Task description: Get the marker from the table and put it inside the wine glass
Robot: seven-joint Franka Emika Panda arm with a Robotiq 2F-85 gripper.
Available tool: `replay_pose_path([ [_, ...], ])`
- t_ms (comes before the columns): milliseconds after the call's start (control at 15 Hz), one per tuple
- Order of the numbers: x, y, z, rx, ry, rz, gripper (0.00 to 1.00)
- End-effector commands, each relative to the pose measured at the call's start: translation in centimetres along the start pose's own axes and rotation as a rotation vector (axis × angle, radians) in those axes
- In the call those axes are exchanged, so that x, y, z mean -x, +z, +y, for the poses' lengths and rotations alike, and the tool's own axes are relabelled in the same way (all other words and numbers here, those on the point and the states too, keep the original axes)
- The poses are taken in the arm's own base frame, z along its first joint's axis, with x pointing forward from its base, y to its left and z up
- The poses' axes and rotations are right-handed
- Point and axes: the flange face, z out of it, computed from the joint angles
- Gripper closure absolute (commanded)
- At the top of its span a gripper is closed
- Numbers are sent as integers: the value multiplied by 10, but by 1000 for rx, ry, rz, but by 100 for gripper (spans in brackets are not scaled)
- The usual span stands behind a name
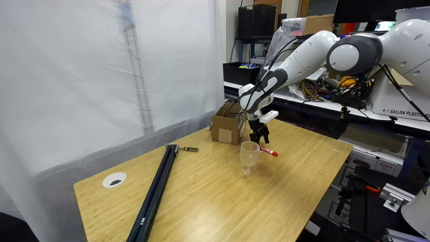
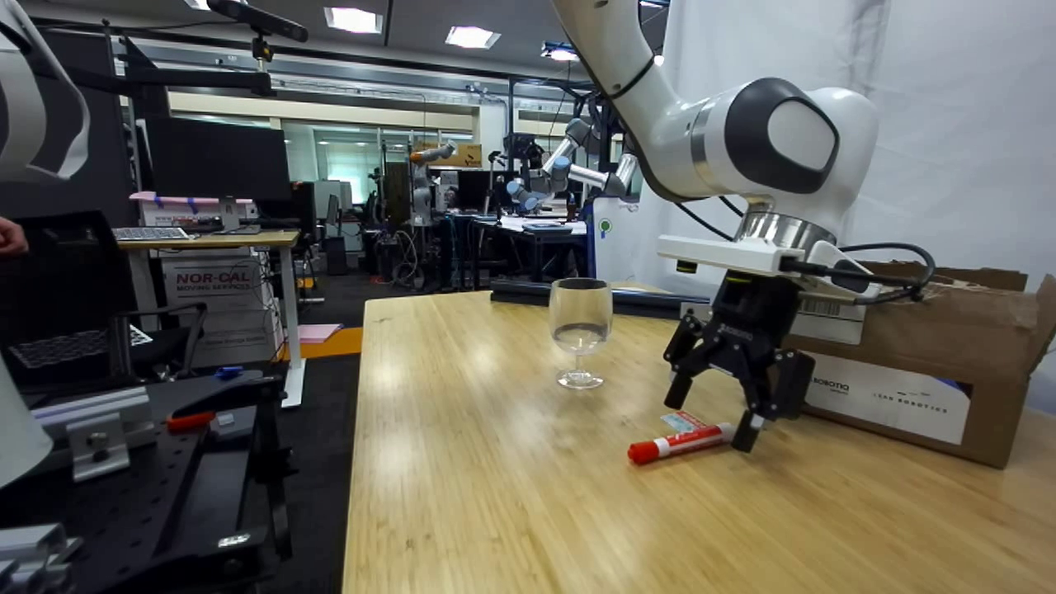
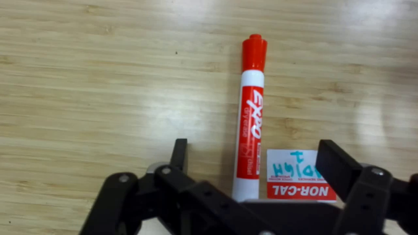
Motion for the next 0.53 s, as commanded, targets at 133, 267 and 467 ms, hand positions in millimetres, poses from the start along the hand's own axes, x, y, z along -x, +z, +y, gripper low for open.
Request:
replay_pose_path([
  [133,-6,7,1,19,6,57,0],
  [267,-7,11,1,17,8,66,25],
  [467,-7,7,-2,21,5,69,40],
])
